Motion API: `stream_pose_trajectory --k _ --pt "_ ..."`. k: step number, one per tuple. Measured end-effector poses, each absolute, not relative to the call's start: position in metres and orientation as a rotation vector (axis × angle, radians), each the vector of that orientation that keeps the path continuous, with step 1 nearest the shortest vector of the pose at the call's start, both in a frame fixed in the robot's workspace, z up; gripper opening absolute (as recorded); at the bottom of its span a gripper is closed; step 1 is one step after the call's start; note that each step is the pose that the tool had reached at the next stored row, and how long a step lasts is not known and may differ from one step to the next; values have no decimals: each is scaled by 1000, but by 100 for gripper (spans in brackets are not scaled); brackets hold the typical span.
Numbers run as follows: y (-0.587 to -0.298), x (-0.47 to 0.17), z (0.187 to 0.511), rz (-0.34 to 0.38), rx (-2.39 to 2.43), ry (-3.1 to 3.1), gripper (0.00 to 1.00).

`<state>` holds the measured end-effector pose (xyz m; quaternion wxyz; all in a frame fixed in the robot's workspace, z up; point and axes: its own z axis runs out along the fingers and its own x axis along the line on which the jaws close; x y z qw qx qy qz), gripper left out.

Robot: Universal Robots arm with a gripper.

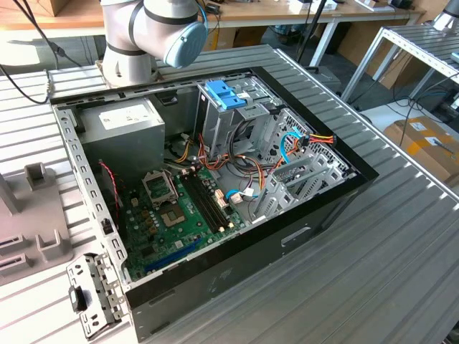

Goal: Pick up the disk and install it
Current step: 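Pick up the disk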

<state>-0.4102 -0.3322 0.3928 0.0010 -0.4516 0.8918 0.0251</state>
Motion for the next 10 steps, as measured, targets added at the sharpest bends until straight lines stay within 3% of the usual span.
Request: stream_pose_trajectory --k 10 --pt "-332 -410 393 79 -1572 2720 11"
